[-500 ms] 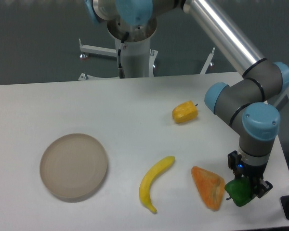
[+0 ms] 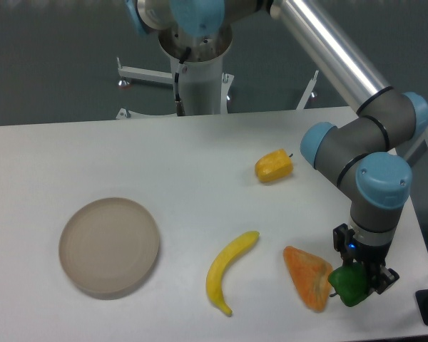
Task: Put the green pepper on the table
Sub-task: 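Lift the held green pepper and carry it toward the yellow pepper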
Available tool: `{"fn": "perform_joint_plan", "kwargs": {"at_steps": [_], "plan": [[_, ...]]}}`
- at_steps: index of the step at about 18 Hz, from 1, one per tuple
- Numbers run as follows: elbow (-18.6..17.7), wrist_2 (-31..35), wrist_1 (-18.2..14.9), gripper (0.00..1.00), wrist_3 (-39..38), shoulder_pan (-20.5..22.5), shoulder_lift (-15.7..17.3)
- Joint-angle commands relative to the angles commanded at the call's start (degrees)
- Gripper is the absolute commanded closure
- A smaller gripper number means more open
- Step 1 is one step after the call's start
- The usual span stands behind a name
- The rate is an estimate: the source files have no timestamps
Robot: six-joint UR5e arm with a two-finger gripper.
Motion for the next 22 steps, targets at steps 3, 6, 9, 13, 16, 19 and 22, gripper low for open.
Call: {"fn": "perform_joint_plan", "kwargs": {"at_steps": [3,6,9,13,16,19,22], "plan": [[-1.0,0.0,-1.2,0.55,-0.4,-0.2,0.8],[-2.5,0.0,-4.4,0.55,-4.0,-1.7,3.1],[-10.1,-0.2,-5.0,0.55,-6.5,-2.0,8.8],[-21.2,-1.3,-4.9,0.55,-5.7,-2.3,16.0],[-28.8,-1.8,-4.1,0.55,-5.4,-3.3,20.3],[-36.5,-2.4,-1.4,0.55,-2.7,-3.3,23.7],[-43.0,-6.0,2.7,0.55,-1.8,-3.0,26.5]]}}
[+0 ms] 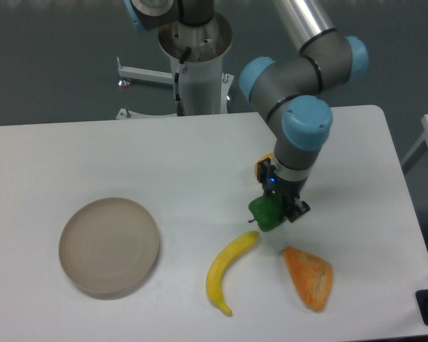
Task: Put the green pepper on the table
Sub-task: 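Lift the held green pepper and carry it toward the yellow pepper, then lower the green pepper onto the table beside the yellow pepper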
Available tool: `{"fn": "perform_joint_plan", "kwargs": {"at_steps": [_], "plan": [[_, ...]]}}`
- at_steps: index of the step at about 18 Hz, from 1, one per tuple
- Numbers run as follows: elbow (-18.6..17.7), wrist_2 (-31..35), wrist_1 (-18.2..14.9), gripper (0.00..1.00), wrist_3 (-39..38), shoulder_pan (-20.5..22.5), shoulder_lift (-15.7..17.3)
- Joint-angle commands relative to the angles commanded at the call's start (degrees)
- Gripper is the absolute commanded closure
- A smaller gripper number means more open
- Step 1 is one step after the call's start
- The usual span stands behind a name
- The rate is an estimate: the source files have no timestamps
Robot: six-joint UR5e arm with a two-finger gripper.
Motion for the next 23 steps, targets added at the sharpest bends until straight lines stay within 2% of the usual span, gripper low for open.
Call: {"fn": "perform_joint_plan", "kwargs": {"at_steps": [6,11,23], "plan": [[-5.3,-5.5,0.4,0.55,-0.8,0.4,1.2],[-8.0,-6.8,0.4,0.55,-0.9,0.0,2.6],[-9.6,-8.2,0.4,0.55,-2.6,-0.6,3.2]]}}
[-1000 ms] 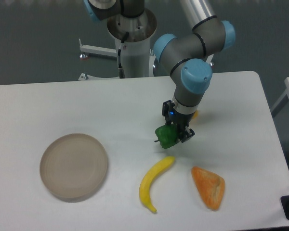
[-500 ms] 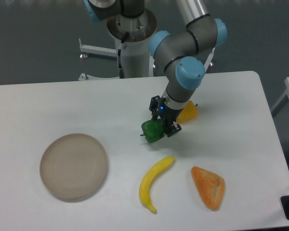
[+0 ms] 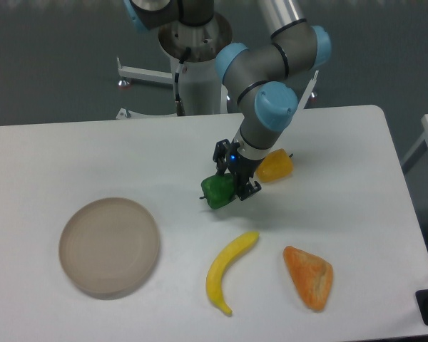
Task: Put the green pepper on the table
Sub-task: 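Lower the green pepper onto the table beside the yellow pepper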
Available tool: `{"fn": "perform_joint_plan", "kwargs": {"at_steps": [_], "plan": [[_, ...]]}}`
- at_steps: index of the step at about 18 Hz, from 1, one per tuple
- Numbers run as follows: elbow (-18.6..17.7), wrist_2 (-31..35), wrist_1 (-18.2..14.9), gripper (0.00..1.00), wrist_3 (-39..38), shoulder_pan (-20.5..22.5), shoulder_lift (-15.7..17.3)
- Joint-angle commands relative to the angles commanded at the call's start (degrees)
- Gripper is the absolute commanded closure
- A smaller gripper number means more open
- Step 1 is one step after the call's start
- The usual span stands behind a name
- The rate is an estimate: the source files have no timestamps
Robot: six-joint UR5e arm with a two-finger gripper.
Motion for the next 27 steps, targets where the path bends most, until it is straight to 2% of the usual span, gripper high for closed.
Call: {"fn": "perform_joint_plan", "kwargs": {"at_steps": [22,25,27], "plan": [[0.6,-0.9,0.1,0.52,0.0,0.3,-1.9],[0.8,-0.9,0.1,0.43,0.0,0.3,-1.9],[0.9,-0.9,0.1,0.14,0.1,0.4,-1.9]]}}
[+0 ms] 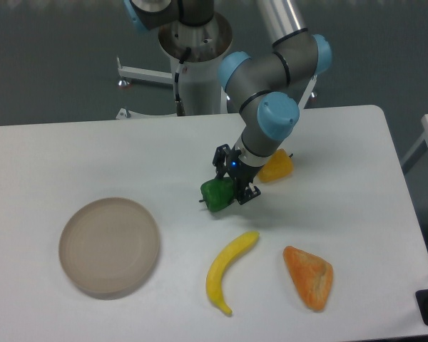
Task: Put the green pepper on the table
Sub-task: 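Lower the green pepper onto the table beside the yellow pepper, then open the gripper, release the green pepper, and raise the arm away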
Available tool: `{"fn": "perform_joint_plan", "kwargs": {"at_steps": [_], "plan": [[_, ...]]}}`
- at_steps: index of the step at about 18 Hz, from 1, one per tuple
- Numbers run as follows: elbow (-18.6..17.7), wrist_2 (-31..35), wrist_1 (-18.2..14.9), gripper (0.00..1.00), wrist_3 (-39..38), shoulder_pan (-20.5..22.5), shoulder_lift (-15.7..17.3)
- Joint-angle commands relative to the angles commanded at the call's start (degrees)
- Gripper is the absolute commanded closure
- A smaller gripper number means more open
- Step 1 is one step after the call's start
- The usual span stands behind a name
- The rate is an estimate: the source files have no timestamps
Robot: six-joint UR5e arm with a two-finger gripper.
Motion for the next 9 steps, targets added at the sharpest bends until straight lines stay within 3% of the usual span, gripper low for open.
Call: {"fn": "perform_joint_plan", "kwargs": {"at_steps": [3,9], "plan": [[0.0,0.0,0.0,0.0,0.1,0.0,0.1],[1.5,0.5,-0.2,0.0,0.7,0.7,1.0]]}}
